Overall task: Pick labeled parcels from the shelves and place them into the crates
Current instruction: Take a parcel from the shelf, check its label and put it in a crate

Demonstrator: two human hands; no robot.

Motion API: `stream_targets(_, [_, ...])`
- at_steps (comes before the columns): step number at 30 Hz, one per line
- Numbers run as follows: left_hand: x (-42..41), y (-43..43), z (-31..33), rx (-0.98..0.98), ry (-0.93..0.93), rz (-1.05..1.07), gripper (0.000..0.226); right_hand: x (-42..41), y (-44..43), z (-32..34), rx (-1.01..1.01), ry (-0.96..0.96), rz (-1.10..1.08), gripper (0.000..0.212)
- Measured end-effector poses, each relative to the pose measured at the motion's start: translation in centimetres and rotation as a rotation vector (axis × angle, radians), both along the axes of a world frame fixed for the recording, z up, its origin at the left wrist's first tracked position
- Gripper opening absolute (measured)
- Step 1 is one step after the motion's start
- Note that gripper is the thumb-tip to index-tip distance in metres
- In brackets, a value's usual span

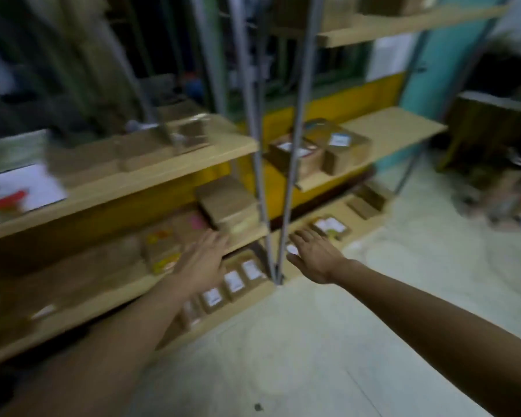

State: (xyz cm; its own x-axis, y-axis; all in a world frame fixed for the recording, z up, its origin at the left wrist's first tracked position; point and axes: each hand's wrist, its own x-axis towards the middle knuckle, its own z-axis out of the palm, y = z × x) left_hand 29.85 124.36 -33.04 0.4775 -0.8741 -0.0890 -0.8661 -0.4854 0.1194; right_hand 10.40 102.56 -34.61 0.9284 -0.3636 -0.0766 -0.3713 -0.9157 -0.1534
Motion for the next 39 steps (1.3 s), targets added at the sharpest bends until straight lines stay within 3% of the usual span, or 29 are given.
stream_targets(3, [-2.0,-11.1,0.5,-0.009,-0.022,-0.178,0.068,-7.2,-6.5,0.5,0.046,-0.018,-0.201,0.086])
stream_targets(7, [-4.1,-24.7,1.0,0.004,-0.105,-0.371,0.067,-13.4,-15.3,0.7,0.003,-0.025,-0.396,0.062])
stream_targets(13, [-6.0,-41.6,0.0,0.038,-0.122,-0.502,0.065,-16.9,-28.8,0.2,-0.061,0.021,-0.537,0.065])
stream_targets(23, [-9.7,-66.8,-1.3,0.139,-0.108,-0.660,0.069,-21.7,-47.1,-0.8,0.009,-0.022,-0.729,0.064])
stream_targets(30, [-13.2,-80.8,-5.3,0.169,-0.100,-0.619,0.064,-24.8,-63.4,-4.6,0.065,0.006,-0.714,0.063])
stream_targets(36, [-16.0,-87.6,-9.5,0.325,0.057,-0.383,0.068,-26.8,-77.8,-7.3,0.176,0.108,-0.593,0.064])
stream_targets(39, [-16.8,-90.6,-10.3,0.281,0.125,-0.275,0.074,-26.2,-84.7,-7.6,0.193,0.150,-0.521,0.063])
